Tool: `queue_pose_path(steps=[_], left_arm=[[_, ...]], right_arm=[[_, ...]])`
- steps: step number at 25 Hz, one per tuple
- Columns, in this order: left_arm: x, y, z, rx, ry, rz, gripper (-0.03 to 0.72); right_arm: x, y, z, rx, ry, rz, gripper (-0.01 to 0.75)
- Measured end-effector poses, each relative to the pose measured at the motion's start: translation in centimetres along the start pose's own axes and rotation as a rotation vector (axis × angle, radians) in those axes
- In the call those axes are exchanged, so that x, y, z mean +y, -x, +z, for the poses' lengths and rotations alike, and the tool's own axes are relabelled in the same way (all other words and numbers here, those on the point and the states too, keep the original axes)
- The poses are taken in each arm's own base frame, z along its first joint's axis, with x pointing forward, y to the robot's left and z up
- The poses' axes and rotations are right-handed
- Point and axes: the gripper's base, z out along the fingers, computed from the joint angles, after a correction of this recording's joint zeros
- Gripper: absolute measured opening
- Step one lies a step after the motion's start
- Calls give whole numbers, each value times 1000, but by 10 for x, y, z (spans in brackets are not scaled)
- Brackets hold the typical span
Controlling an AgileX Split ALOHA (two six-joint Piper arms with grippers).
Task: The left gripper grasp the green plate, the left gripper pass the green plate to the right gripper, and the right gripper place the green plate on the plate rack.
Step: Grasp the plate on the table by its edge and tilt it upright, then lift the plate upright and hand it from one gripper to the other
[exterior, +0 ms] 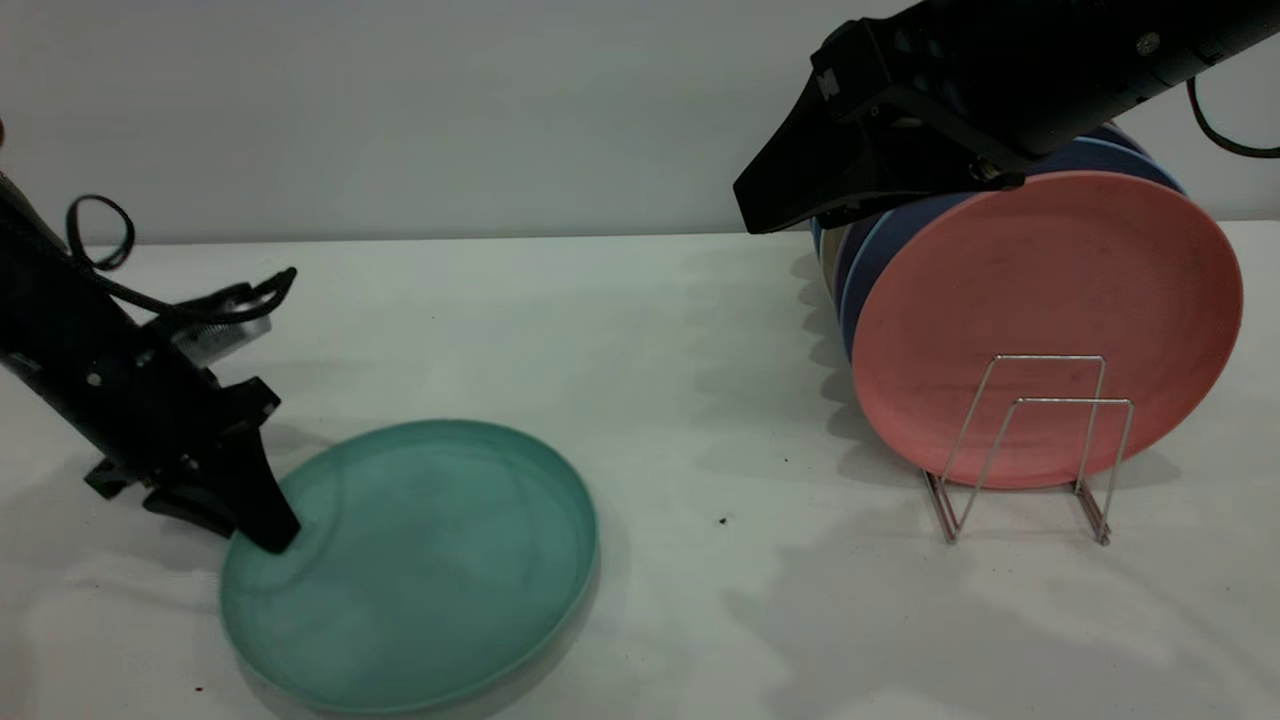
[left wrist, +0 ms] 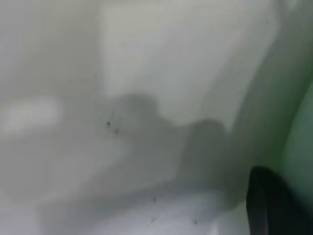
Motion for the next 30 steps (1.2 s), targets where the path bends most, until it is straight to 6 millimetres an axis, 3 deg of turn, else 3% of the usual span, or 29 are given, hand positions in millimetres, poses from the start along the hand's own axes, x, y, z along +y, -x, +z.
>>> queue_pose_path(steps=[7, 13, 23, 30], left_arm=[[-18, 12, -29, -122, 1, 293, 24], [-36, 19, -42, -238, -79, 551, 24], [-58, 27, -56, -382, -179, 648, 24], [-81, 32, -43, -359, -162, 705, 24]], right_arm=[[-3, -4, 6, 19, 0, 14, 458], [-9, -3, 25, 54, 22, -2, 458], [-20, 12, 69, 97, 127, -27, 458], [-20, 14, 86, 126, 214, -19, 458]])
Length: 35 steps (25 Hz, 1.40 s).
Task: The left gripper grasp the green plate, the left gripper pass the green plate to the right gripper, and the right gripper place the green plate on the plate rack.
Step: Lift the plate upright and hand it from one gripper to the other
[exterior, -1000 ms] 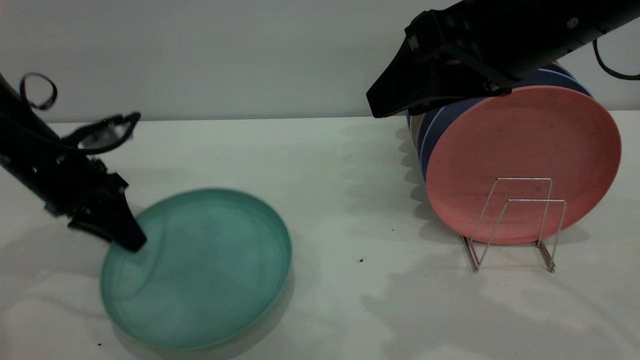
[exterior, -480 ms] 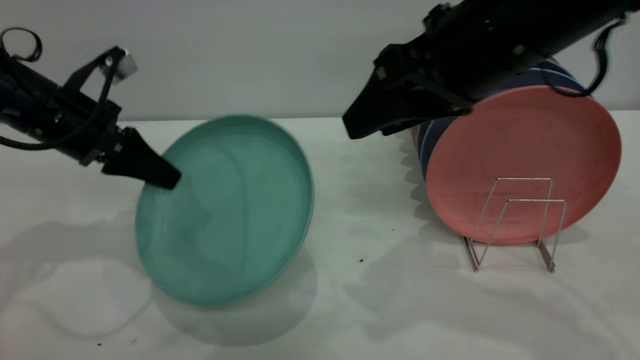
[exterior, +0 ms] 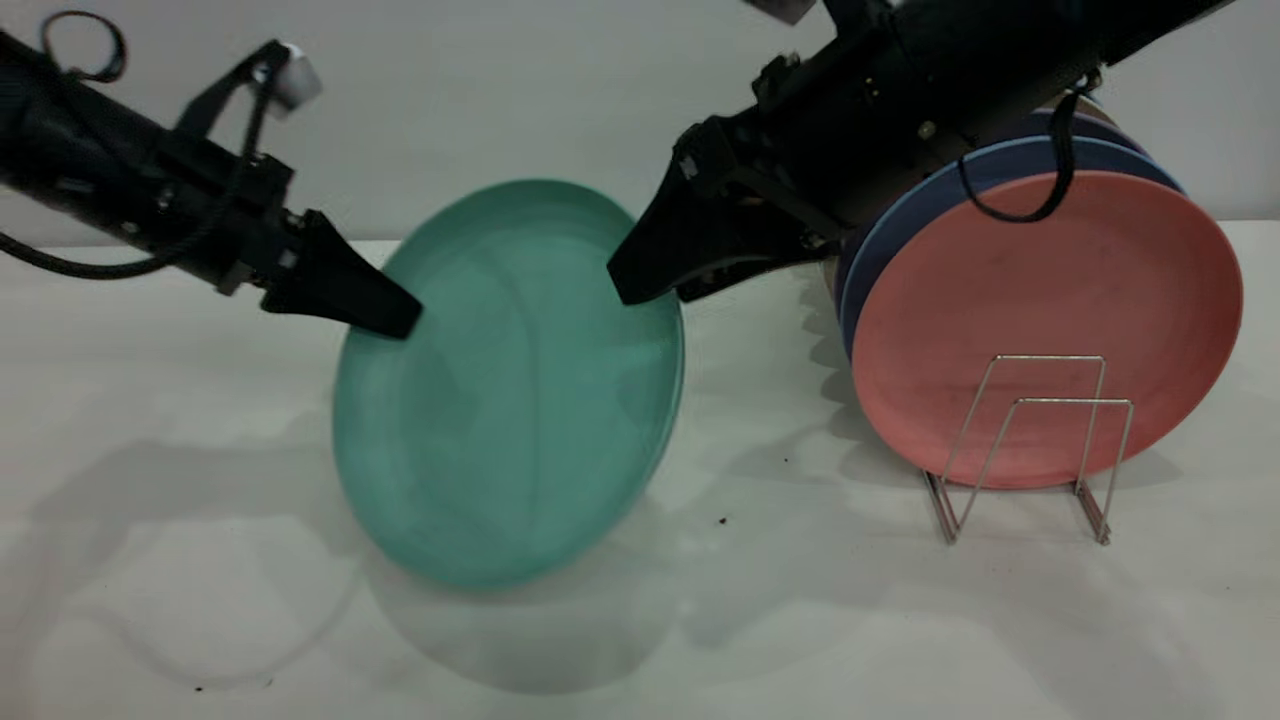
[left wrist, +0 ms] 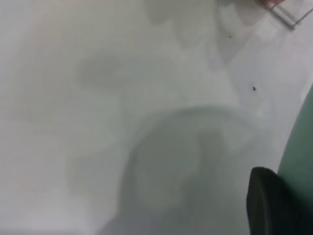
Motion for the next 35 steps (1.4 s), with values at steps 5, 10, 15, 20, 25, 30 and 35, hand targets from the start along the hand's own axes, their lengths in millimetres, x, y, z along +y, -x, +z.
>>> queue_pose_path(steps=[5, 10, 15, 20, 25, 30, 35], left_arm=[[-5, 4, 10, 20, 7, 46, 24], [-13, 8, 15, 18, -35, 64, 24], [-17, 12, 17, -16, -61, 42, 23], [-18, 13, 17, -34, -75, 33, 23], [-18, 14, 16, -35, -75, 34, 25], [-19, 14, 16, -36, -82, 0, 108], [-20, 14, 16, -36, -99, -79, 416]], right_arm=[[-5, -5, 5, 20, 1, 9, 458], [-10, -9, 11, 30, -4, 28, 458], [-12, -11, 17, 34, 2, 46, 430], [-16, -11, 17, 24, -34, 48, 192], [-20, -12, 18, 24, -46, 49, 168], [-20, -12, 18, 23, -46, 27, 168], [-19, -11, 16, 26, -44, -4, 149]])
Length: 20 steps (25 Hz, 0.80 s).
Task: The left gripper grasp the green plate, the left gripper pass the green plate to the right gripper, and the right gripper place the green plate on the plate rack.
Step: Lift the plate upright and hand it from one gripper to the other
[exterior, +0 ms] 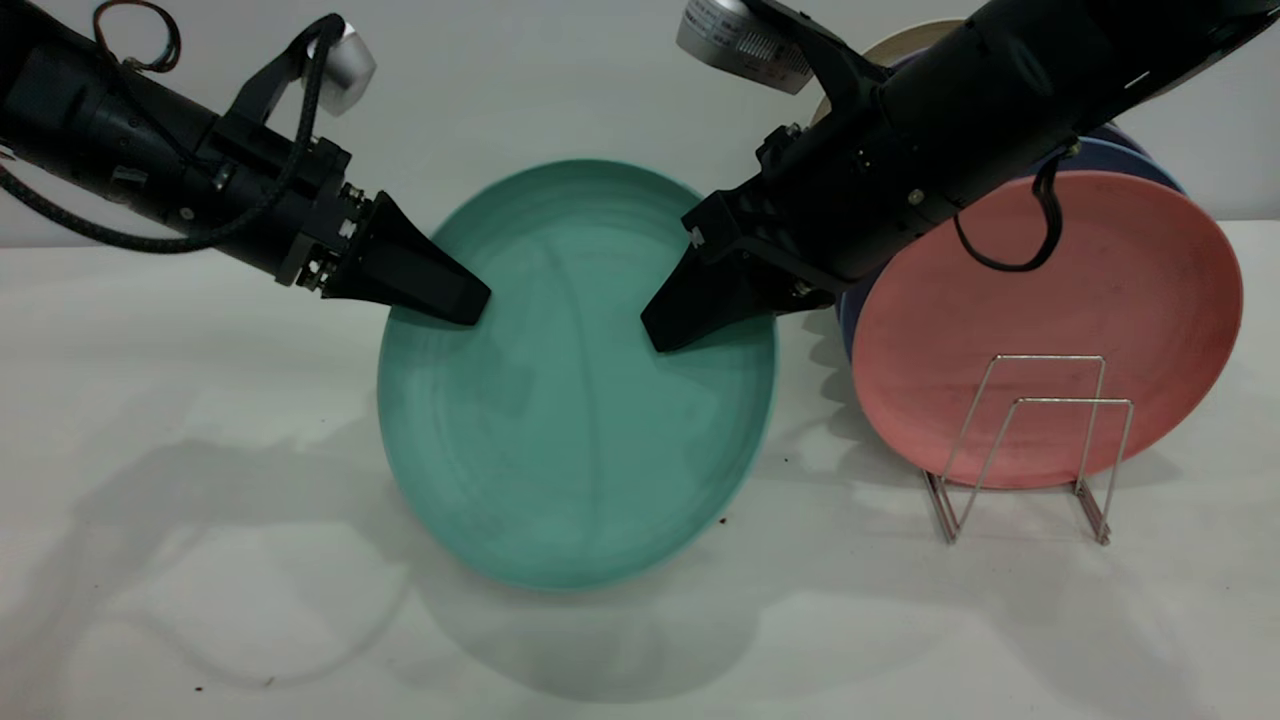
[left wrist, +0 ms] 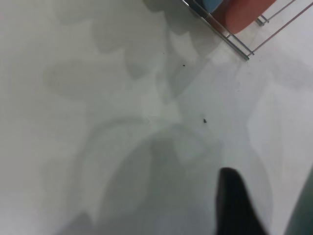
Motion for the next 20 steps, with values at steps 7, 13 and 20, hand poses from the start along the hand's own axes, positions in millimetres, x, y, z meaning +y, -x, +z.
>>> queue_pose_path(steps=[7, 13, 20], left_arm=[[-10, 3, -6, 41, -34, -20, 670], [-20, 12, -17, 47, -21, -6, 631], [-33, 23, -30, 47, -1, 52, 589]], right_arm=[[4, 8, -21, 14, -44, -159, 129], [3, 13, -38, 19, -77, -236, 129], [8, 17, -48, 31, -99, -308, 127]])
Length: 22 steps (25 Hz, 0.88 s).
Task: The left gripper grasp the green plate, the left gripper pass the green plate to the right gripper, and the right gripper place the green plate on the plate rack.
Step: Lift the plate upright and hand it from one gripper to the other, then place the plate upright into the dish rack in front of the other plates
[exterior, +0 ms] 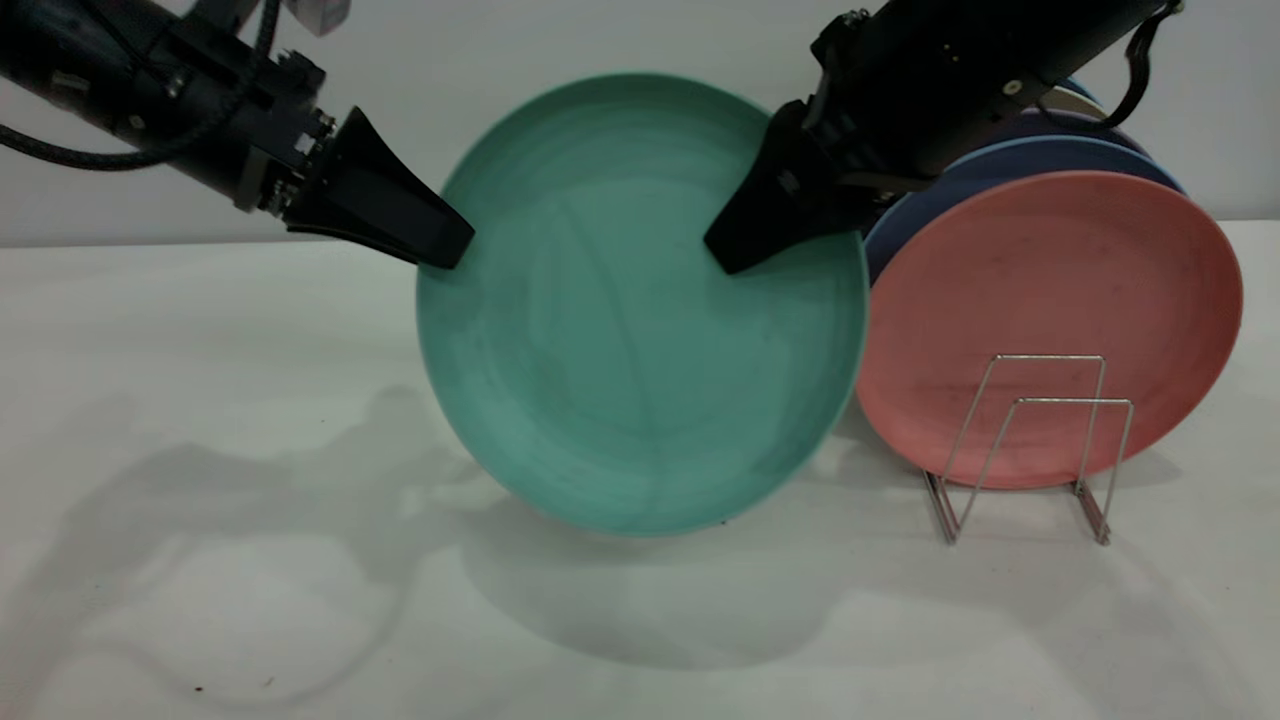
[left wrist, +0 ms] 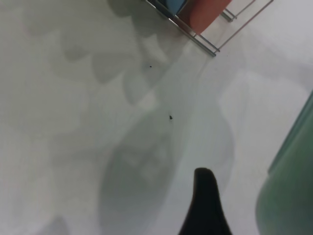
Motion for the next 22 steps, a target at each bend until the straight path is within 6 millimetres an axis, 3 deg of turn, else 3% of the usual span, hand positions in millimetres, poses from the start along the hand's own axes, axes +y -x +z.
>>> queue_pose_path(steps=[4, 9, 14, 17, 22], left_arm=[[5, -3, -18, -23, 36, -35, 586], [19, -12, -40, -58, 84, -105, 583], [21, -14, -43, -64, 88, -119, 584], [21, -14, -43, -64, 88, -119, 584], [21, -14, -43, -63, 82, -120, 584]], right_arm=[[3, 0, -16, 78, -27, -189, 123], [11, 10, -54, 139, -104, -453, 123], [15, 20, -92, 202, -236, -695, 123], [14, 21, -102, 242, -290, -781, 123], [-3, 13, -114, 276, -341, -742, 123]])
